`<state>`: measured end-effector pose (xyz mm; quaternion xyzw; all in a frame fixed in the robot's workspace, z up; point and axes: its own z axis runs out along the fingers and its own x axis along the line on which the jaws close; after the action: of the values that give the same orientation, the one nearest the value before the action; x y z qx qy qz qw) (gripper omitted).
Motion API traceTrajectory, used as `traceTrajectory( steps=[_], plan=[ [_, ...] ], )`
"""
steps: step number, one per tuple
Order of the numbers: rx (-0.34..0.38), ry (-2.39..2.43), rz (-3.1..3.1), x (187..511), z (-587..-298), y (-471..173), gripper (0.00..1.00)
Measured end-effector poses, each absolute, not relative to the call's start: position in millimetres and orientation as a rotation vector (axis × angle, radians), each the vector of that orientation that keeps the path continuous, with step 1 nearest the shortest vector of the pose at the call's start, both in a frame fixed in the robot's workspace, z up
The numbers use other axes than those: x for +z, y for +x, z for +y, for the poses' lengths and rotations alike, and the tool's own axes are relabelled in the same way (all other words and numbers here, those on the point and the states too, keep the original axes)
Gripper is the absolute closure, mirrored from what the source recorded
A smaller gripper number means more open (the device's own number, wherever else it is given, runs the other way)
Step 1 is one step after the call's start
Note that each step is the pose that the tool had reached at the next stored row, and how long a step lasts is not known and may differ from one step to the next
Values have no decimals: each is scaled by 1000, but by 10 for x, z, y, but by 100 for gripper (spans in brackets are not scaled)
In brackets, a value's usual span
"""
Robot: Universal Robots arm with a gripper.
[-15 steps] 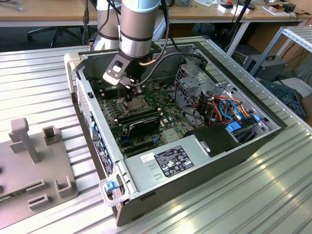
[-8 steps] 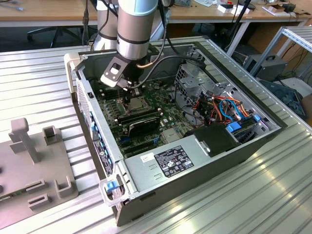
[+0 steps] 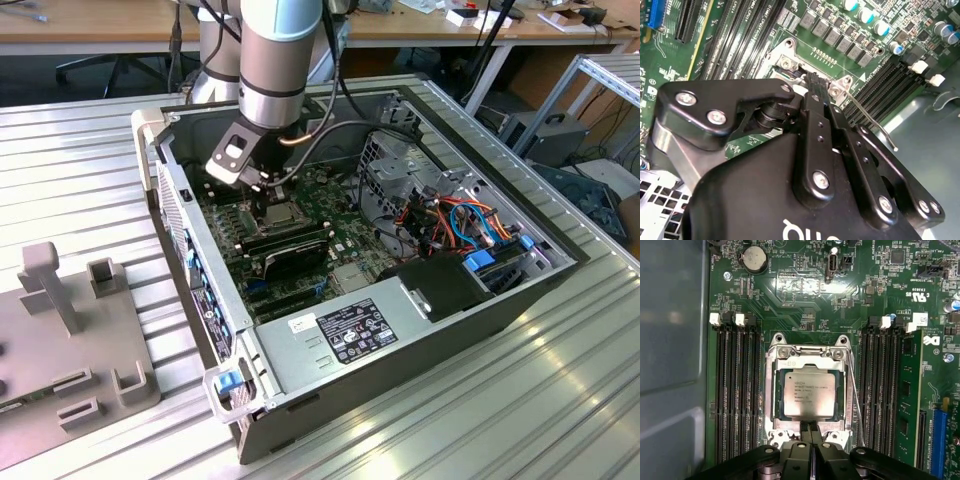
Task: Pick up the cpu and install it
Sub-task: 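Close the cpu cover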
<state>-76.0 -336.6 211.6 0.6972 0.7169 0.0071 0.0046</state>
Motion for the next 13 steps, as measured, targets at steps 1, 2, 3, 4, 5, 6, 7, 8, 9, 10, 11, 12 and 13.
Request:
traceTrajectory(
  steps=[1,2,3,4,5,6,7,8,9,10,11,12,13],
  plan=[
    [22,2184,2245,2106,-3366,-761,89],
    [22,2184,2245,2103,-3367,-761,89],
    [22,2184,2245,2104,-3367,-761,89],
    [22,2184,2245,2103,-3367,-761,89],
    [22,2184,2245,2102,-3366,-761,89],
    [22,2184,2245,2099,-3366,-760,89],
    [23,2184,2245,2091,-3366,-760,89],
    [22,2184,2245,2084,-3366,-761,89],
    [22,2184,2245,2077,-3366,-761,89],
    [22,2184,2245,2062,-3367,-761,89],
    [21,2184,2245,2056,-3367,-762,89],
    [21,2184,2245,2056,-3367,-762,89],
    [22,2184,2245,2054,-3367,-762,89]
  ],
)
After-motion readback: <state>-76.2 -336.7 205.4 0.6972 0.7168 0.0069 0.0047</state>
